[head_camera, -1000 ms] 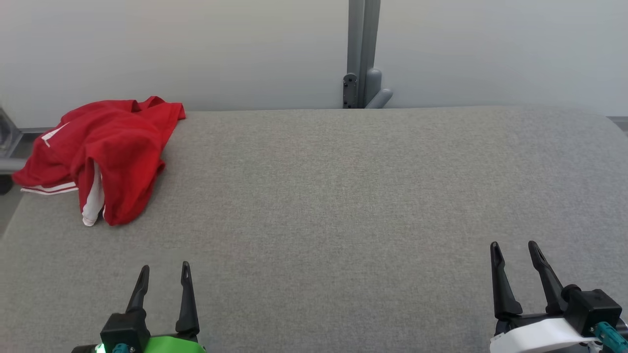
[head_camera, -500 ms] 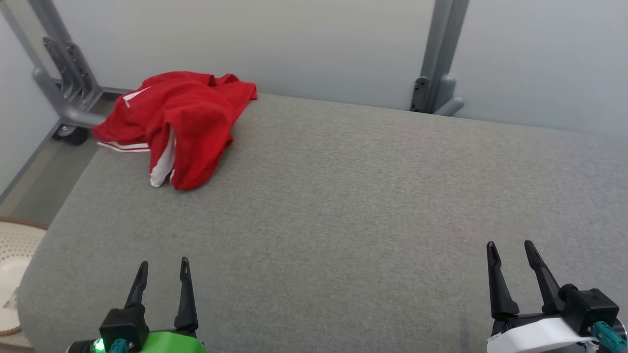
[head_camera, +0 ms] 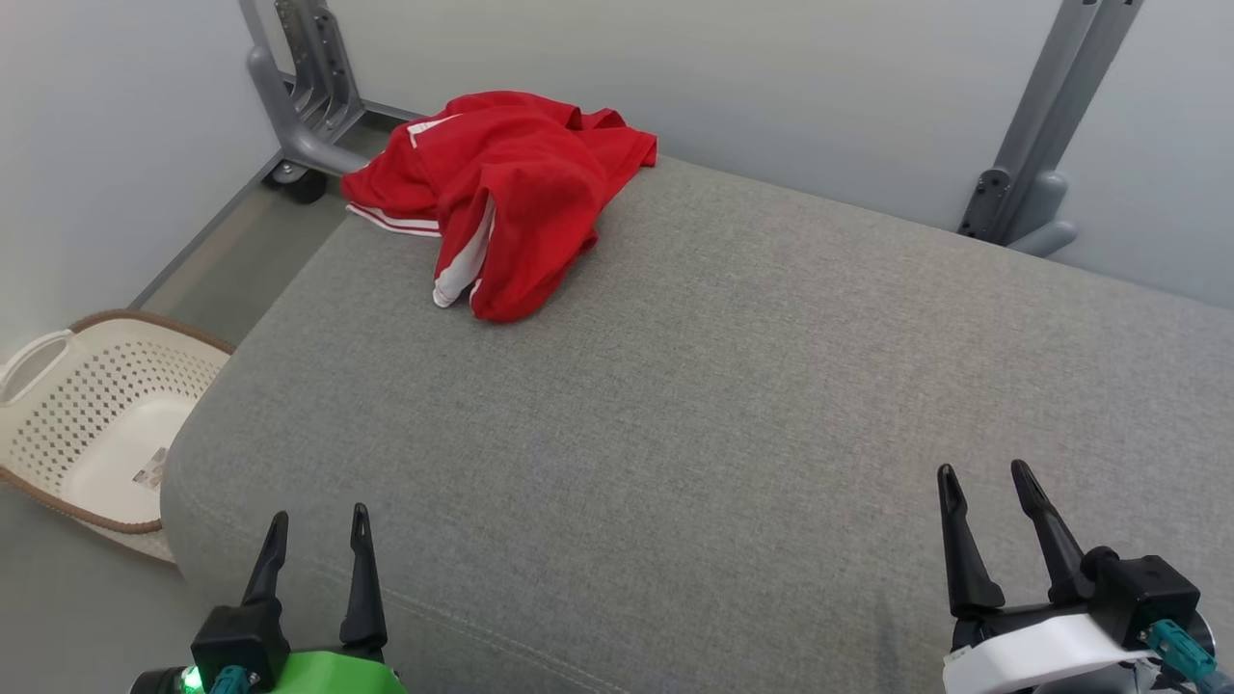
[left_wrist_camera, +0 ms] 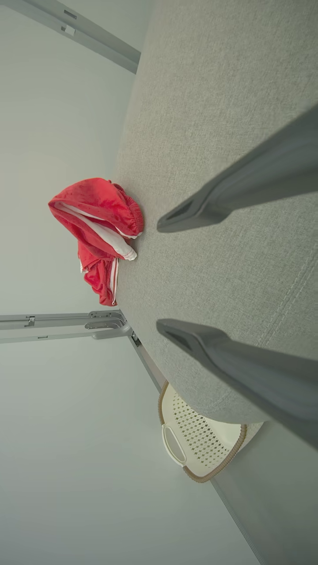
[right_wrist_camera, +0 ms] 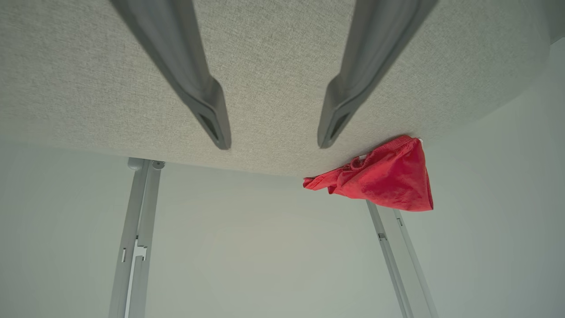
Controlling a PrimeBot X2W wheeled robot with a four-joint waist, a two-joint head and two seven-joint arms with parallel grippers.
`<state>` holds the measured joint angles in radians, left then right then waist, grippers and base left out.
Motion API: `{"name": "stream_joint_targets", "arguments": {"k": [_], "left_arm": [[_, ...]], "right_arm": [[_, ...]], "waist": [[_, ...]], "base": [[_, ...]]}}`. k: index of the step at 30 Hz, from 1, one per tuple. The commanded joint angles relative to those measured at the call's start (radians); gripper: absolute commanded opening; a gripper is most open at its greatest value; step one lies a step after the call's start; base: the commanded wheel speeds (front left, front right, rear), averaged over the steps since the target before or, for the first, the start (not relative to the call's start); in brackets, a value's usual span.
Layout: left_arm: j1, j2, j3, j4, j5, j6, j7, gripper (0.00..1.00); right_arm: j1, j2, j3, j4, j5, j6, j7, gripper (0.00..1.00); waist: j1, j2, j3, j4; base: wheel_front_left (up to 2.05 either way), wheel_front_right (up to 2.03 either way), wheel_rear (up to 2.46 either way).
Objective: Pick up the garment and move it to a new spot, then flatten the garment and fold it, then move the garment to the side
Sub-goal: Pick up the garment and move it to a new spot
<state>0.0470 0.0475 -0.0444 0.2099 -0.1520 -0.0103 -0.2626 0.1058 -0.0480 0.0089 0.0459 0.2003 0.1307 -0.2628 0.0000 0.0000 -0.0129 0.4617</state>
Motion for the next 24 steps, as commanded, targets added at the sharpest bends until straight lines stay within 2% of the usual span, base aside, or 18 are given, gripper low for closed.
{"name": "stream_joint_targets", "arguments": {"k": [1, 6, 14, 17, 24], "left_arm": [[-0.009, 0.005, -0.002, -0.004, -0.007, -0.001, -0.003, 1.00], [-0.016, 0.005, -0.004, -0.007, -0.018, 0.000, -0.003, 1.00], [-0.094, 0.016, 0.027, -0.011, -0.031, -0.036, -0.003, 1.00], [-0.171, 0.048, 0.028, 0.017, -0.019, -0.056, -0.003, 1.00], [-0.426, 0.147, 0.006, 0.072, -0.015, -0.093, 0.069, 1.00]], "right_arm": [[-0.010, -0.004, 0.000, -0.001, -0.002, 0.000, -0.003, 1.00], [-0.013, -0.004, -0.002, -0.003, -0.009, 0.000, -0.003, 1.00], [-0.042, -0.004, -0.013, -0.017, -0.033, 0.000, -0.003, 1.00], [-0.062, -0.004, -0.012, -0.020, -0.048, 0.000, -0.003, 1.00], [-0.112, -0.004, -0.007, -0.032, -0.073, 0.000, -0.003, 1.00]], "waist": [[0.0000, 0.0000, 0.018, 0.018], [0.0000, 0.0000, 0.034, 0.011], [0.0000, 0.0000, 0.089, -0.028], [0.0000, 0.0000, 0.121, -0.054], [0.0000, 0.0000, 0.204, -0.133]], "base": [[0.00, 0.00, 0.00], [0.00, 0.00, 0.00], [0.00, 0.00, 0.00], [0.00, 0.00, 0.00], [0.00, 0.00, 0.00]]}}
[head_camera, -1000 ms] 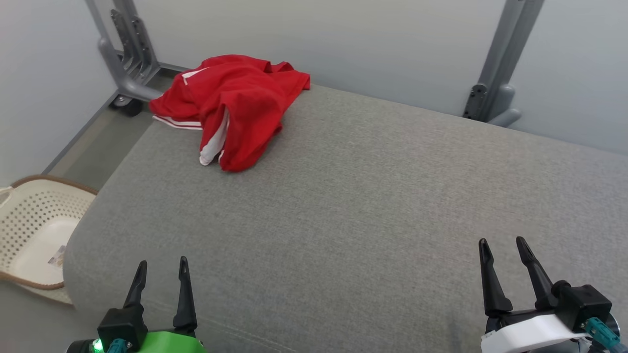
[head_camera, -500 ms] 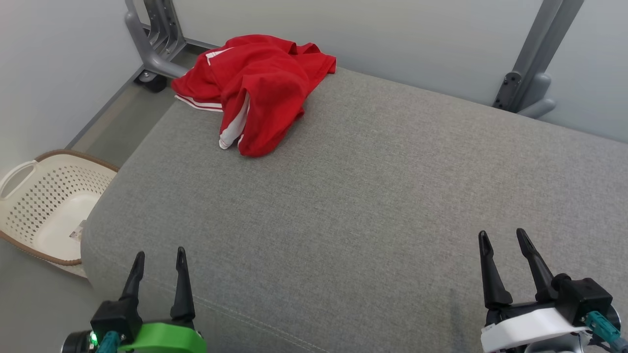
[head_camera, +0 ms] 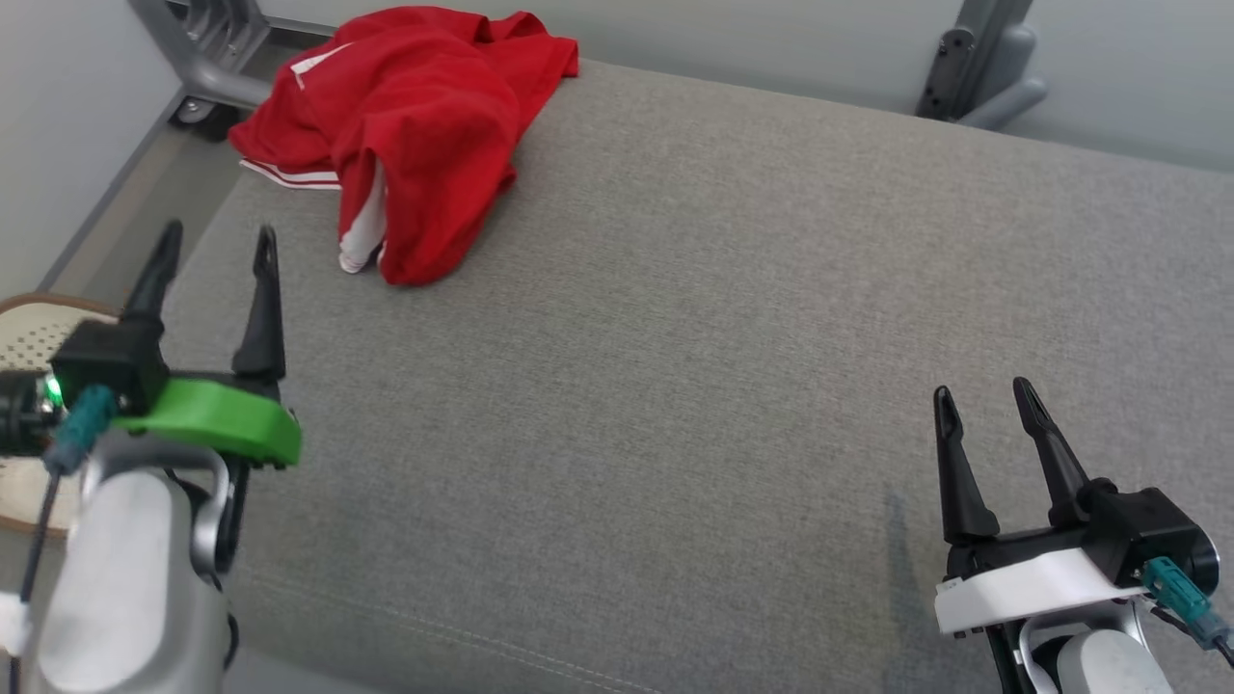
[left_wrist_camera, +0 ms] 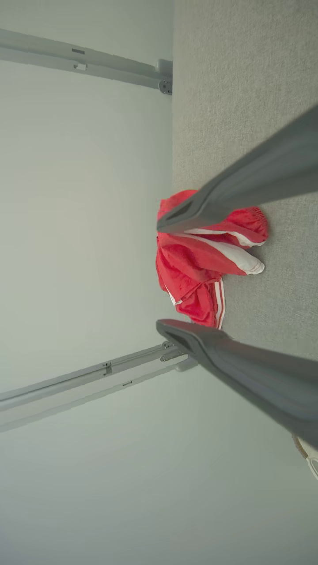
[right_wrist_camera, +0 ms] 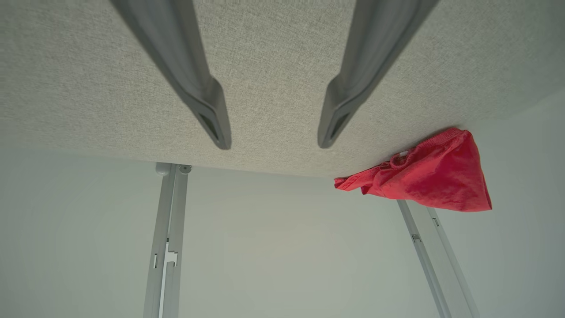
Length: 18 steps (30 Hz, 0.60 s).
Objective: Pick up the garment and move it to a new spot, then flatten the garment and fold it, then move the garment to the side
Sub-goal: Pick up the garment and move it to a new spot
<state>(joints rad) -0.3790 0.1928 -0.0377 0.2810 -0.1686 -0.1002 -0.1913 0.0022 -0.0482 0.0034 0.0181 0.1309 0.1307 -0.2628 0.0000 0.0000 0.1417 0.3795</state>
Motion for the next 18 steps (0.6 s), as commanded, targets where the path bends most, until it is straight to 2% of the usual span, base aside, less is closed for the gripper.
{"name": "stream_joint_targets", "arguments": {"k": [1, 10, 18], "left_arm": [[-0.038, 0.022, -0.004, 0.012, 0.003, -0.007, 0.011, 1.00], [-0.309, 0.146, -0.034, 0.154, -0.105, -0.030, 0.195, 1.00], [-0.432, 0.220, -0.085, 0.294, -0.186, -0.030, 0.288, 1.00]], "right_arm": [[-0.014, -0.004, 0.006, -0.004, -0.007, 0.000, -0.003, 1.00], [-0.077, -0.004, 0.029, -0.024, -0.031, 0.000, -0.003, 1.00], [-0.109, -0.004, 0.016, -0.036, -0.038, 0.000, -0.003, 1.00]], "waist": [[0.0000, 0.0000, 0.060, -0.066], [0.0000, 0.0000, 0.182, -0.205], [0.0000, 0.0000, 0.267, -0.263]], "base": [[0.00, 0.00, 0.00], [0.00, 0.00, 0.00], [0.00, 0.00, 0.00]]}}
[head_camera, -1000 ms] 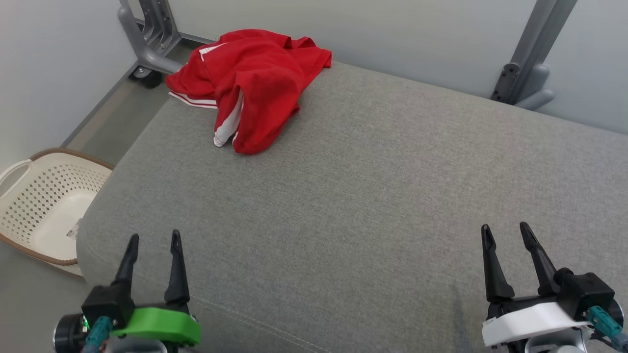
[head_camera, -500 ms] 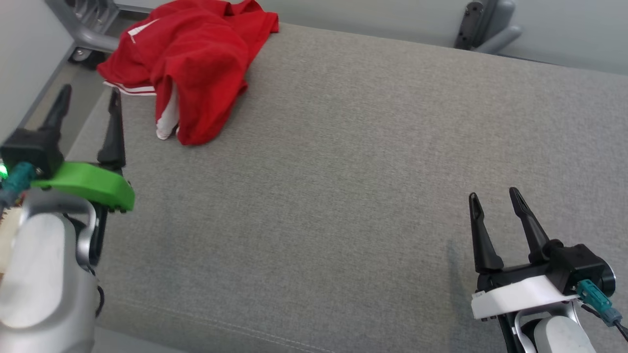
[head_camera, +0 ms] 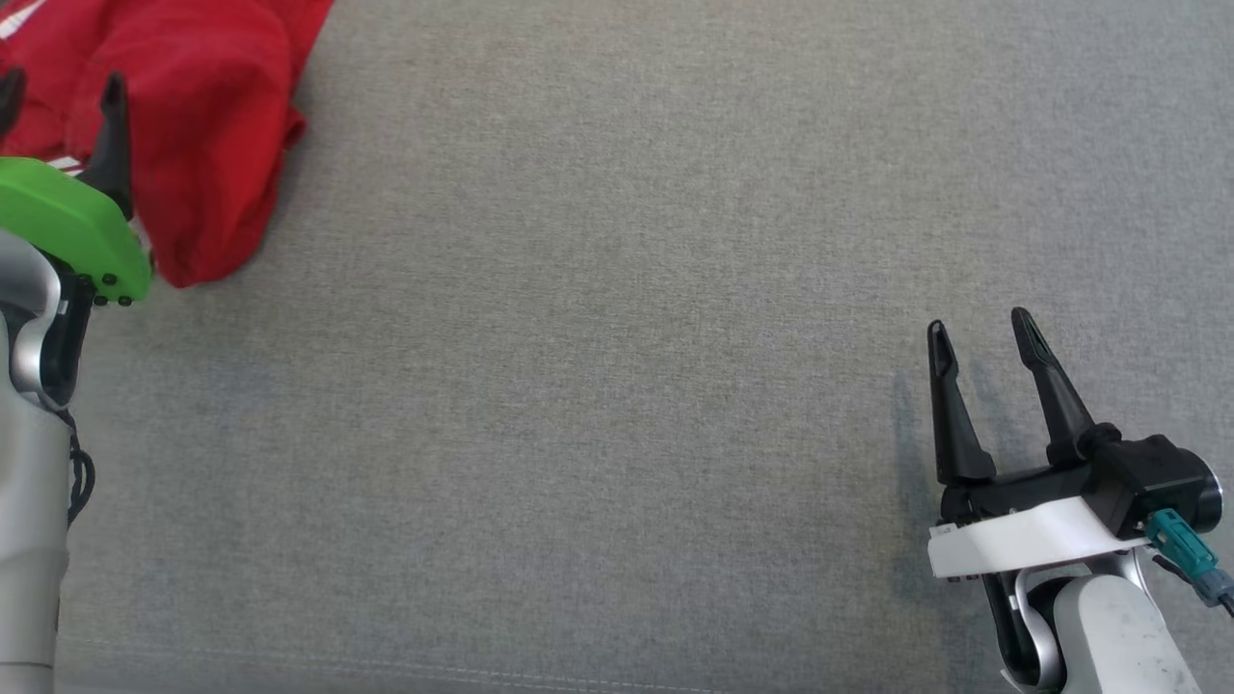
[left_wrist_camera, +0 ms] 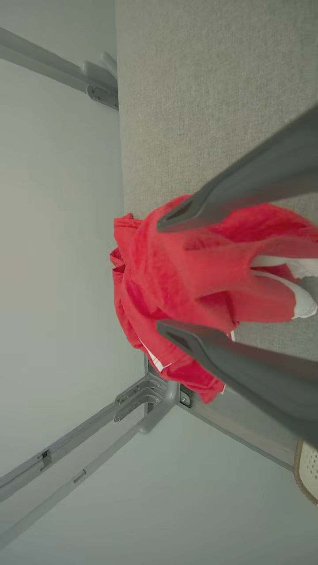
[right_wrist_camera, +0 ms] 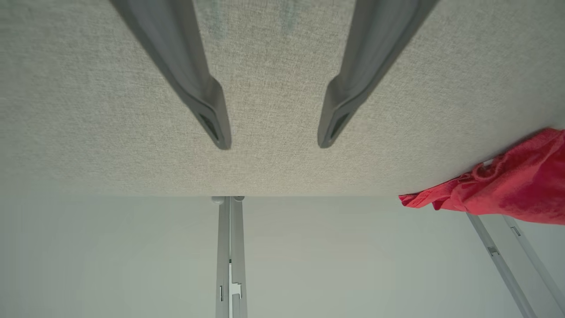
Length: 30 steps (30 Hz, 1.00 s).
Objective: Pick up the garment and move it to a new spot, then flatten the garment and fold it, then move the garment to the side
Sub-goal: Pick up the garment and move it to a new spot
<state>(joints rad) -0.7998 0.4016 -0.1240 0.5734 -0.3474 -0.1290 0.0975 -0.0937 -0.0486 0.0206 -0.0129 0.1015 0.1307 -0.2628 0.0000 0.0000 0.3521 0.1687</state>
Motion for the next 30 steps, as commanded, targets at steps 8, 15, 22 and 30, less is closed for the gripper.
{"name": "stream_joint_targets", "arguments": {"k": [8, 15, 22, 30], "left_arm": [[-0.022, 0.042, 0.012, 0.112, -0.011, 0.035, 0.032, 1.00], [-0.034, 0.014, 0.018, 0.168, -0.036, 0.049, 0.013, 0.33], [-0.050, 0.000, 0.014, 0.183, -0.039, 0.051, -0.044, 0.00], [-0.083, -0.025, -0.027, 0.124, -0.033, 0.029, -0.082, 0.00]], "right_arm": [[-0.041, -0.003, -0.004, -0.006, -0.014, 0.000, -0.003, 1.00], [-0.057, -0.003, 0.012, -0.006, -0.021, 0.000, -0.003, 1.00], [-0.047, -0.003, 0.018, 0.002, -0.014, 0.000, -0.003, 1.00], [-0.015, -0.003, 0.013, 0.022, 0.021, 0.000, -0.003, 1.00]], "waist": [[0.0000, 0.0000, 0.090, -0.054], [0.0000, 0.0000, 0.087, -0.047], [0.0000, 0.0000, 0.052, -0.054], [0.0000, 0.0000, -0.063, -0.082]], "base": [[0.00, 0.00, 0.00], [0.00, 0.00, 0.00], [0.00, 0.00, 0.00], [0.00, 0.00, 0.00]]}}
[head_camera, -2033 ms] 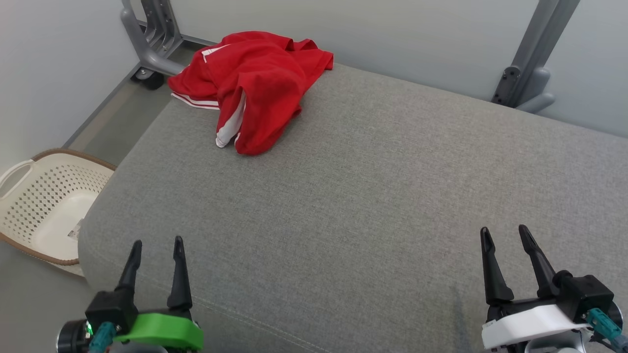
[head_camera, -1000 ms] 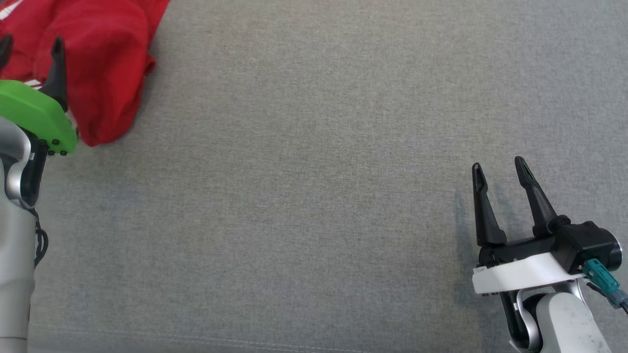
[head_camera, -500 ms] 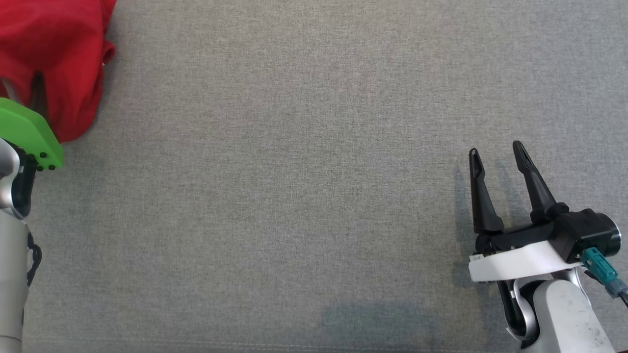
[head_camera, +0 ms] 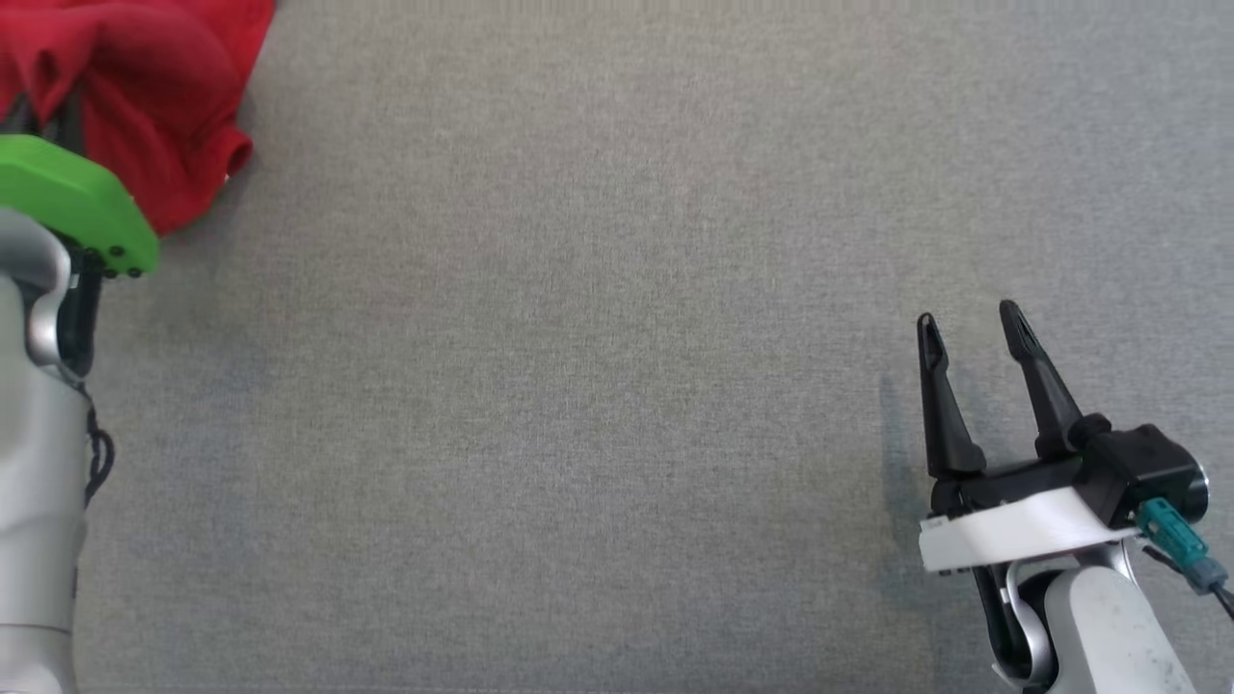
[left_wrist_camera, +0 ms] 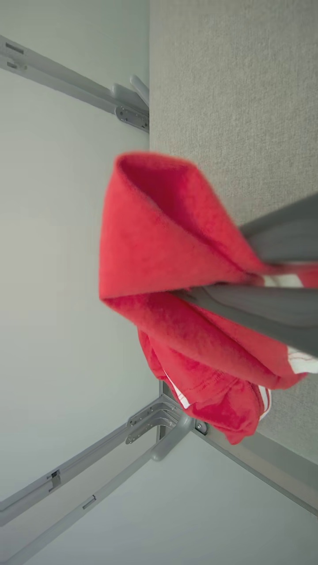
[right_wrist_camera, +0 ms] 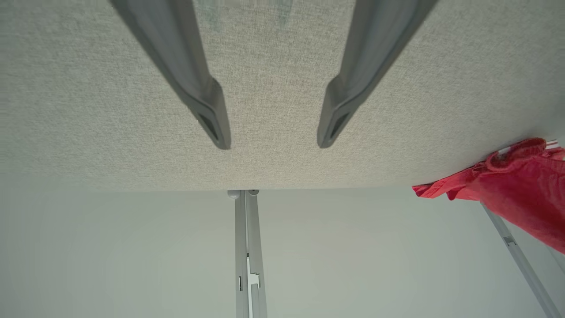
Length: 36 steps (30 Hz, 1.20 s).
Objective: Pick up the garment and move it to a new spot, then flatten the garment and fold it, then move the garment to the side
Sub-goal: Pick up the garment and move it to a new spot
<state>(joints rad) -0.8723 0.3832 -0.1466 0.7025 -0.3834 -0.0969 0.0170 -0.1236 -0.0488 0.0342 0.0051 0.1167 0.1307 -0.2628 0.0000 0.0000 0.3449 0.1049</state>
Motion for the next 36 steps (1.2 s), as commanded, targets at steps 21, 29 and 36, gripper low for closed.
{"name": "stream_joint_targets", "arguments": {"k": [21, 29, 36], "left_arm": [[0.043, -0.236, -0.157, -0.381, -0.056, 0.041, 0.167, 0.00], [0.212, -0.302, -0.204, -0.384, -0.095, 0.094, 0.133, 0.00], [0.332, -0.326, -0.240, -0.185, -0.106, 0.172, 0.008, 0.00]], "right_arm": [[0.170, -0.002, -0.037, 0.038, 0.082, 0.000, -0.003, 1.00], [0.176, -0.002, -0.048, 0.037, 0.088, 0.000, -0.003, 1.00], [0.145, -0.003, -0.032, 0.036, 0.094, 0.000, -0.003, 1.00]], "waist": [[0.0000, 0.0000, -0.301, -0.183], [0.0000, 0.0000, -0.282, -0.236], [0.0000, 0.0000, -0.240, -0.275]], "base": [[0.00, 0.00, 0.00], [0.00, 0.00, 0.00], [0.00, 0.00, 0.00]]}}
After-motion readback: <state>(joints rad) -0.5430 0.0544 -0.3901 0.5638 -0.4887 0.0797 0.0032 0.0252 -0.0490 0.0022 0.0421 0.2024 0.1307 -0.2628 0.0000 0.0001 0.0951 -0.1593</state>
